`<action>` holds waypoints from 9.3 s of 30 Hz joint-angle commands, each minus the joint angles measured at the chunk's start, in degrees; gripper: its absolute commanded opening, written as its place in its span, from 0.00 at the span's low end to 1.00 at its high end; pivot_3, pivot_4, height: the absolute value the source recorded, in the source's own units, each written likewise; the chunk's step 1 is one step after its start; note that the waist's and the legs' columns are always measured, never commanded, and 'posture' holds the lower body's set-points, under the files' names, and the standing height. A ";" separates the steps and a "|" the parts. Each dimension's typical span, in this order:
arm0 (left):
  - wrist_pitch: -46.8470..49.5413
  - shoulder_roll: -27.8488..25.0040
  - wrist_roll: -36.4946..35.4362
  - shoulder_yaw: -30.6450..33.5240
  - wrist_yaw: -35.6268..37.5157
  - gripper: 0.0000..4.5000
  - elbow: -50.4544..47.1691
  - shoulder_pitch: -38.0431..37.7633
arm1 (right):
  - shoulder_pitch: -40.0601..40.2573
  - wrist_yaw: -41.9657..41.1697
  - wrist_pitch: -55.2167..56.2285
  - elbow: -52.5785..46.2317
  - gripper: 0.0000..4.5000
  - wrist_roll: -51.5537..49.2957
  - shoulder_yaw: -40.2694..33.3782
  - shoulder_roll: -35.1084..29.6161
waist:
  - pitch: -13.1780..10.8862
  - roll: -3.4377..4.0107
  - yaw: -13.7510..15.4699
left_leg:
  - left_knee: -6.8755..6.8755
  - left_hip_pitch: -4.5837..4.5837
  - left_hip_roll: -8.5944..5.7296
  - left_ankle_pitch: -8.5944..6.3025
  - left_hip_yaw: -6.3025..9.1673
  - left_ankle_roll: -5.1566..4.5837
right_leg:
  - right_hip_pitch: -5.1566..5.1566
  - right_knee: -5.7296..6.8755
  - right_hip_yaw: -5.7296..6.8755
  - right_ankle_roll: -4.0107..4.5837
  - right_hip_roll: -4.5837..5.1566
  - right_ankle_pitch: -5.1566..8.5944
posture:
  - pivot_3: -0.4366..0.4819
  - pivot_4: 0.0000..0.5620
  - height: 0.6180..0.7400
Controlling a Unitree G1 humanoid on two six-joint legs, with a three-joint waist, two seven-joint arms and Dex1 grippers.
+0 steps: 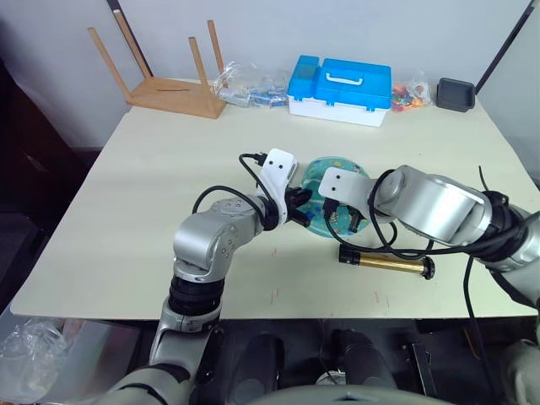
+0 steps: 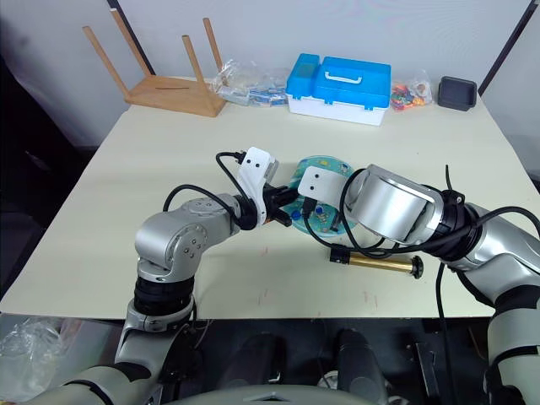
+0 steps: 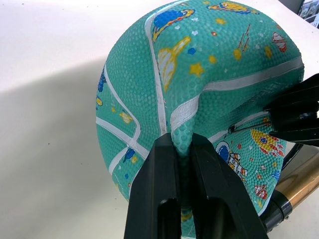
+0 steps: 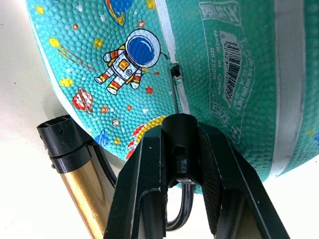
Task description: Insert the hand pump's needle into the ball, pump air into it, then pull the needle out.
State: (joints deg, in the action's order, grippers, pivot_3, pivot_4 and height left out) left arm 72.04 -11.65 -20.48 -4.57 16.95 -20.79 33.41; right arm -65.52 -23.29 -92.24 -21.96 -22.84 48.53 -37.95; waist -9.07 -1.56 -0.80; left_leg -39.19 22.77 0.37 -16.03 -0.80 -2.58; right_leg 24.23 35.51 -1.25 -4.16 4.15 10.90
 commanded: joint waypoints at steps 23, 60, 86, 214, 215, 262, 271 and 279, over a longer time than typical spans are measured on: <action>0.77 -0.30 -0.55 -1.02 0.06 0.00 -0.38 -0.65 | 1.91 2.07 -0.26 0.07 0.08 -0.89 -6.73 0.83 | 0.00 0.00 -0.03 | 0.01 0.00 0.02 0.00 -0.01 0.00 | 0.00 -0.06 0.00 0.02 -0.01 0.01 | 0.48 0.27 1.00; 0.46 -0.52 -0.35 -1.16 0.14 0.00 -0.15 -0.97 | 1.15 3.31 -0.26 -1.51 0.08 -4.31 -6.29 -0.35 | 0.00 0.00 -0.02 | 0.07 0.03 0.03 0.00 0.00 0.00 | 0.00 -0.15 0.02 0.03 0.00 0.02 | 0.48 0.27 1.00; 0.45 -0.68 -0.32 -1.17 0.05 0.00 -0.28 -0.93 | 2.06 3.97 -0.26 -1.45 0.08 -4.44 -3.44 -2.02 | 0.00 0.00 0.11 | 0.07 0.07 0.04 0.00 0.05 0.00 | -0.01 -0.18 0.06 0.17 0.02 0.11 | 0.48 0.27 1.00; -5.89 -2.22 0.50 -4.89 0.93 0.00 1.69 -2.63 | -4.10 -18.42 14.60 12.45 0.08 12.30 6.72 4.67 | 0.05 0.03 -1.10 | 0.06 -0.37 0.13 0.09 0.75 0.16 | -0.45 -0.57 0.44 0.49 -0.14 -0.12 | 0.48 0.27 1.00; -6.18 -2.29 0.58 -5.00 1.08 0.00 1.93 -2.67 | -4.31 -18.95 15.22 13.07 0.08 12.41 6.31 4.98 | 0.05 0.03 -1.15 | 0.07 -0.37 0.13 0.14 0.81 0.23 | -0.46 -0.57 0.49 0.49 -0.15 -0.12 | 0.48 0.27 1.00; -6.80 -2.16 1.08 -2.83 1.38 0.00 3.05 -2.62 | -0.53 -27.60 20.95 9.35 0.08 21.47 9.53 1.74 | 0.04 0.07 -1.19 | 0.09 -0.37 0.03 0.19 1.31 0.34 | -0.50 -0.60 0.65 0.54 -0.20 -0.15 | 0.48 0.27 1.00; -6.77 -2.44 1.07 -2.71 1.48 0.00 3.13 -2.68 | -0.02 -29.06 21.58 9.15 0.08 23.05 9.45 1.71 | 0.04 0.07 -1.20 | 0.09 -0.37 0.03 0.19 1.33 0.35 | -0.50 -0.59 0.66 0.53 -0.21 -0.15 | 0.48 0.27 1.00; -6.77 -2.38 1.07 -2.53 1.40 0.00 3.36 -2.70 | 0.63 -29.93 21.58 8.27 0.08 24.02 8.85 1.46 | 0.04 0.08 -1.17 | 0.10 -0.37 0.03 0.19 1.34 0.35 | -0.50 -0.60 0.67 0.53 -0.19 -0.15 | 0.48 0.27 1.00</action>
State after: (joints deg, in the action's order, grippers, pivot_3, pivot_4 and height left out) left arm 64.58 -14.46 -19.37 -6.21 18.46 -18.62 30.90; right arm -66.04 -52.18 -72.13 -12.37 1.95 56.89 -37.45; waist -9.03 -1.49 -1.97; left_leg -39.10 22.41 0.40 -15.85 0.54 -2.23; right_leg 23.73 34.90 -0.57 -3.62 3.96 10.75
